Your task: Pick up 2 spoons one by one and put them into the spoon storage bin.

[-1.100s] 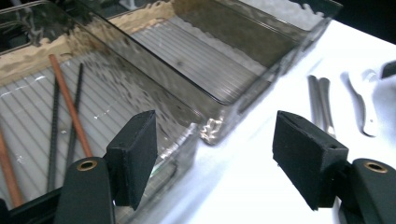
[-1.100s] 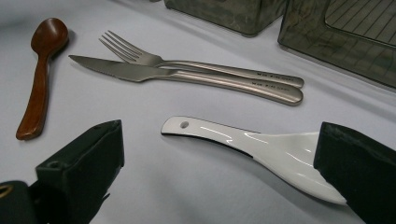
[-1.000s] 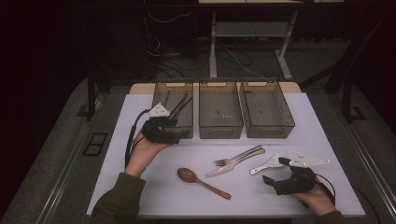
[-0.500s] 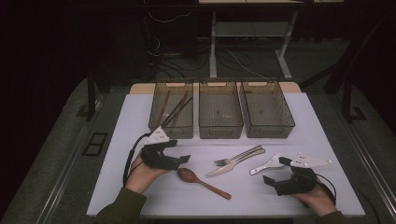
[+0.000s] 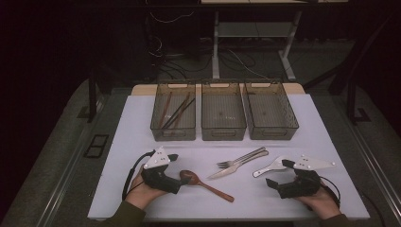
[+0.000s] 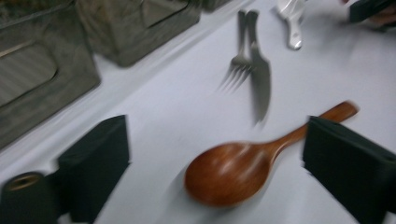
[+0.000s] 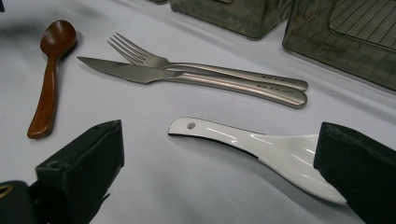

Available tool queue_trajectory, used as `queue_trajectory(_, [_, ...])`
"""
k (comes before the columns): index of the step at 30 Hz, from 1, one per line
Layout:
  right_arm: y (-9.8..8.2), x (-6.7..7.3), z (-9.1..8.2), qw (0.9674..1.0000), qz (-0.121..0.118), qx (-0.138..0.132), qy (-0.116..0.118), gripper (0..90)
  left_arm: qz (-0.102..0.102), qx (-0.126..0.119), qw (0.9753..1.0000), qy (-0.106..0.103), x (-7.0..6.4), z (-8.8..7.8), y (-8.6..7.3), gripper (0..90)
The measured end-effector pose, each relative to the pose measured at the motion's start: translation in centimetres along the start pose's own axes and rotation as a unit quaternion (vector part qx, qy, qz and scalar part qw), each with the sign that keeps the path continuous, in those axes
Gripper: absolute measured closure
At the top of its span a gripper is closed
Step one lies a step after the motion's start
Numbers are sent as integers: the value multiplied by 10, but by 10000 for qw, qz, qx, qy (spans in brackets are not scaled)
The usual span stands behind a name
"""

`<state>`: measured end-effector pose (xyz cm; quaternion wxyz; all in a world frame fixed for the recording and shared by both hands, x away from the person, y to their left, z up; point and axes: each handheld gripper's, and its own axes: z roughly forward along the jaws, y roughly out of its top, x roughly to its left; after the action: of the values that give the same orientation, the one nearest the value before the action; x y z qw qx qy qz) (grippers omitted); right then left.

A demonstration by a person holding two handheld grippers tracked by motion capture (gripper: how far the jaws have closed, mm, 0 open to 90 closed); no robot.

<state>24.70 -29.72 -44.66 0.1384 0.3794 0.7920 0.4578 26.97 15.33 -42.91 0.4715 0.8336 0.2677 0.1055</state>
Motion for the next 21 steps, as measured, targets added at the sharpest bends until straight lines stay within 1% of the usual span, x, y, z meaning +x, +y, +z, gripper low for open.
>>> queue_trajectory(1, [0,0,0,10000,7,4,2,14,-13,-25,10000,2,1,-1,-2,27])
queue_trajectory(3, [0,0,0,10000,10,2,39,14,-22,-1,10000,-19,4,-3,-6,7])
queue_trajectory(6, [1,0,-1,9999,-2,42,112,13,-113,43,9999,-41,8,-2,-8,0])
queue_trajectory(9, [5,2,-2,9999,-73,108,66,13,-177,156,9997,-62,9,1,-10,0])
queue_trajectory(10, [6,2,-2,9999,-95,119,50,13,-203,153,9997,-66,9,2,-10,0])
queue_trajectory(11, [8,2,-3,9998,-104,130,58,13,-170,223,9996,-64,9,2,-10,0])
queue_trajectory(13, [11,3,-4,9998,-92,151,51,14,-138,279,9995,-47,8,3,-10,0])
queue_trajectory(15, [14,2,-3,9997,-96,193,63,14,-131,291,9995,-44,8,4,-10,0])
queue_trajectory(18, [18,1,-2,9998,-78,181,62,14,-159,323,9993,-44,8,5,-11,0])
queue_trajectory(21, [22,-2,-1,9998,-66,195,45,14,-141,291,9995,-58,8,4,-10,0])
